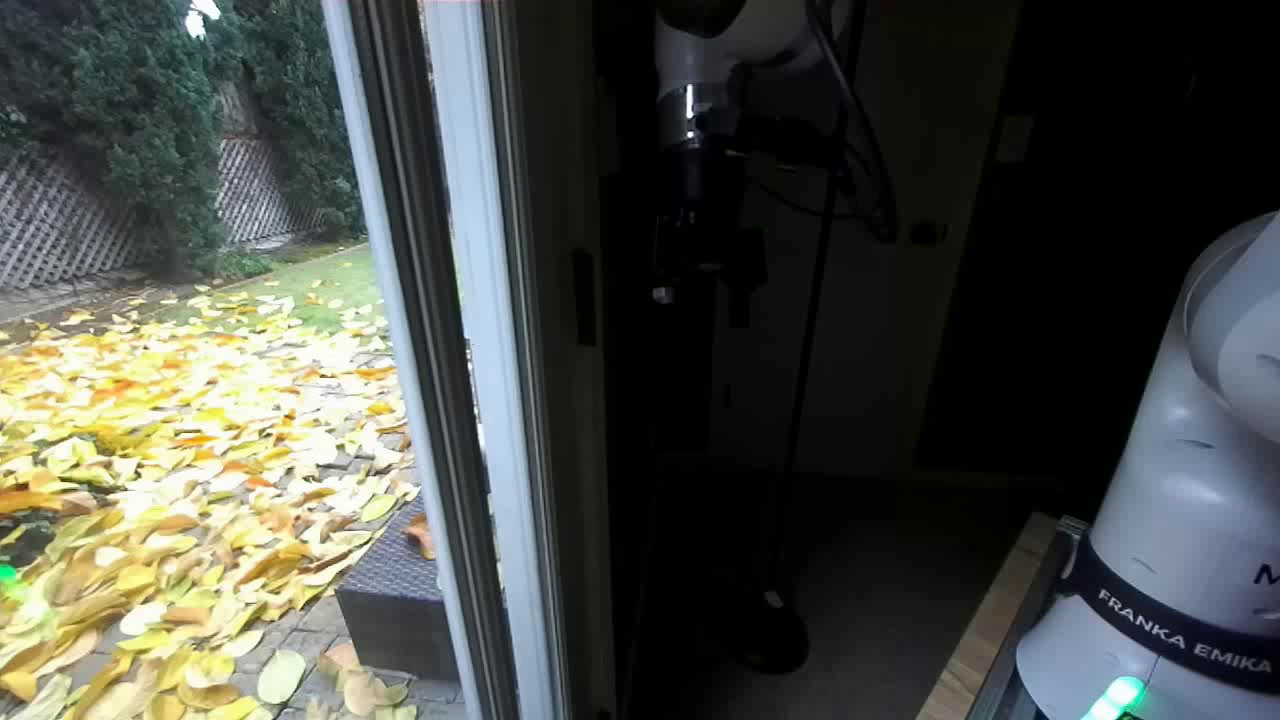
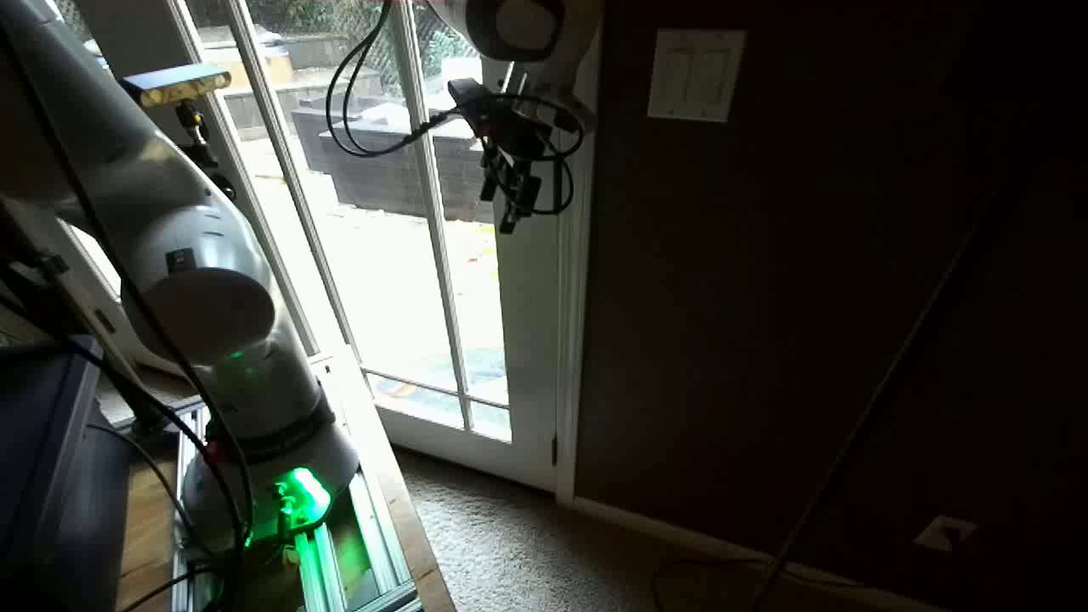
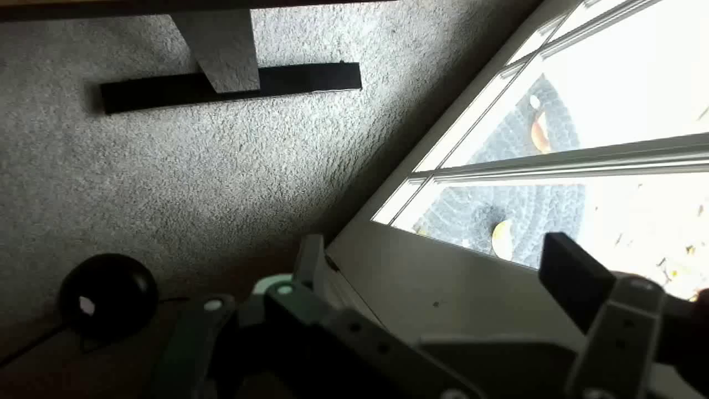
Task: Turn on the switch on the right
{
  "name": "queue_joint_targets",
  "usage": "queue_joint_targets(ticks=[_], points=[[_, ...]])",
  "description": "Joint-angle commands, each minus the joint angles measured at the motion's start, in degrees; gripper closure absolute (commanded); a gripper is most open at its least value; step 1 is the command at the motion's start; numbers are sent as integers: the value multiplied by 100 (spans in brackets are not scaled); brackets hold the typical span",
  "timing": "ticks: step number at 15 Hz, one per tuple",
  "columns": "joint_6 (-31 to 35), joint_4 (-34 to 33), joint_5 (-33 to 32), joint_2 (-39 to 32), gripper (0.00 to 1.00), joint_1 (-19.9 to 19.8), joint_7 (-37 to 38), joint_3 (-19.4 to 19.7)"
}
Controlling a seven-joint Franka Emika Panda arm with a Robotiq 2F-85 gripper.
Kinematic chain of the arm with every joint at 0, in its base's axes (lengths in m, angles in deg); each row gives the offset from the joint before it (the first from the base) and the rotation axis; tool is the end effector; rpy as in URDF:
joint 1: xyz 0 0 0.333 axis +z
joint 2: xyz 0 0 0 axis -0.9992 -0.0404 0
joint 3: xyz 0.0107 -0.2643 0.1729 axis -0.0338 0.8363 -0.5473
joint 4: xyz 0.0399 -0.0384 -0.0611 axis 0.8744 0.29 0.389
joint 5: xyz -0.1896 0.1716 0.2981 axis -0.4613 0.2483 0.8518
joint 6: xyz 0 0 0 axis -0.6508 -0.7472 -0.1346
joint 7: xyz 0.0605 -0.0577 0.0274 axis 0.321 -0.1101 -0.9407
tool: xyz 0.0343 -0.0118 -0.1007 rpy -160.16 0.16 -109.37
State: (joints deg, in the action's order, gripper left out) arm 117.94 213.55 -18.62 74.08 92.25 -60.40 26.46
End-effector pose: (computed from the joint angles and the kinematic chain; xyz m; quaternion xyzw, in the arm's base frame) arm 0.4130 0.0618 0.4125 -0.9837 0.0575 0.1392 0.0981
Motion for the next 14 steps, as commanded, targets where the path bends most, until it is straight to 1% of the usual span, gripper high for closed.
queue_joint_targets(ticks=[1, 6, 9, 11, 14], points=[[-12, -7, 16, -1, 0, -73, -17, -66], [-12, -7, 16, -1, 0, -73, -17, -66], [356, 102, -1, 420, 0, -211, -257, 87], [607, 180, 66, 753, 0, -342, -461, 260], [753, 99, 352, 1139, 0, -532, -797, 685]])
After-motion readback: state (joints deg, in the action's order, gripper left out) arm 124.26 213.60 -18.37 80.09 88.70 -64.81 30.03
